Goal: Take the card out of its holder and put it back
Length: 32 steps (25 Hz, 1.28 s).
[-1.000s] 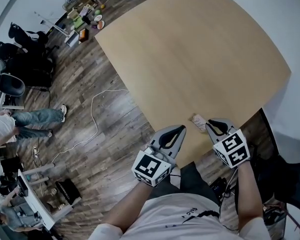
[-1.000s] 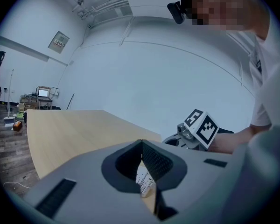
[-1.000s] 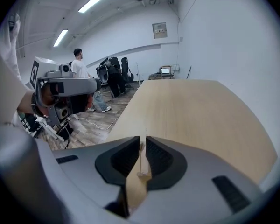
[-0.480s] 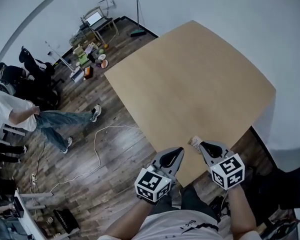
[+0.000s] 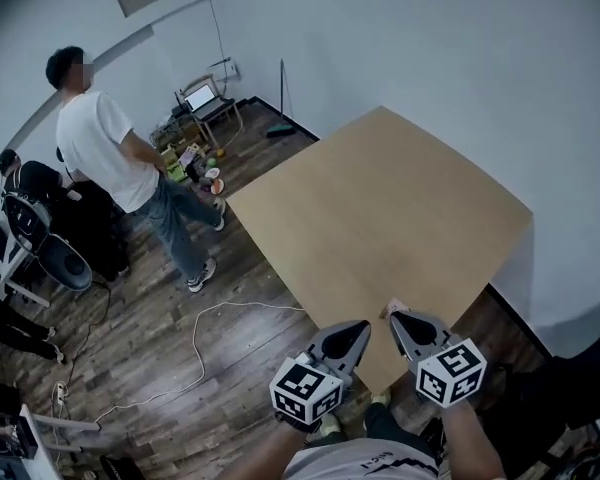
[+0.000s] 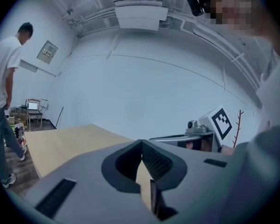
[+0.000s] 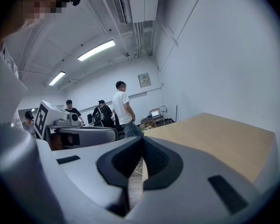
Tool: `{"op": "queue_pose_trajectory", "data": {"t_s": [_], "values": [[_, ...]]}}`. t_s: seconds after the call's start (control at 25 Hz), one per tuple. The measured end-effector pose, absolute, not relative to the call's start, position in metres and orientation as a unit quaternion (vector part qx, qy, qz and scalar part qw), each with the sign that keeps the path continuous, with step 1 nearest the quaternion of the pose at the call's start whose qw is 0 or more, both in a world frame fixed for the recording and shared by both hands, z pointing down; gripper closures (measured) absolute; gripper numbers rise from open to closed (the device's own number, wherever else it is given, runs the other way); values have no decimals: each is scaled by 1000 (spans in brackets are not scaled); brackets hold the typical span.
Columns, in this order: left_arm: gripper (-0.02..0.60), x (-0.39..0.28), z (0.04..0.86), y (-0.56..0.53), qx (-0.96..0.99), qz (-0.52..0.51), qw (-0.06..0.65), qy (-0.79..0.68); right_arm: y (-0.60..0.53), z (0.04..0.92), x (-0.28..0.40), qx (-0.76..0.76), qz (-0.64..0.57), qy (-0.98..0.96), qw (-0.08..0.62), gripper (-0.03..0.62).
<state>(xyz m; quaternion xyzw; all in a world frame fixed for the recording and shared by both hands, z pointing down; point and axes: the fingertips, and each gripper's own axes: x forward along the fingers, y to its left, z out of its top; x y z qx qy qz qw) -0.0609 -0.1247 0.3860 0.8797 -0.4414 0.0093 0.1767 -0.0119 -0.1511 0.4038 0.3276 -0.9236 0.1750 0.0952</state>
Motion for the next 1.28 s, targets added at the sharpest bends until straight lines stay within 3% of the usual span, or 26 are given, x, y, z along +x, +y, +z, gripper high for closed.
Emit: {"op": "queue_pose_trajectory", "data": {"t_s": [0.52,1.28], "values": [[569,-57,316,-97,903,-18,117,-414,-123,335,-19,369,131,-919,45,580],[569,-64,322,-98,898,-28,123,-422,-120,338,-15,385,128,-913,39,580]]}}
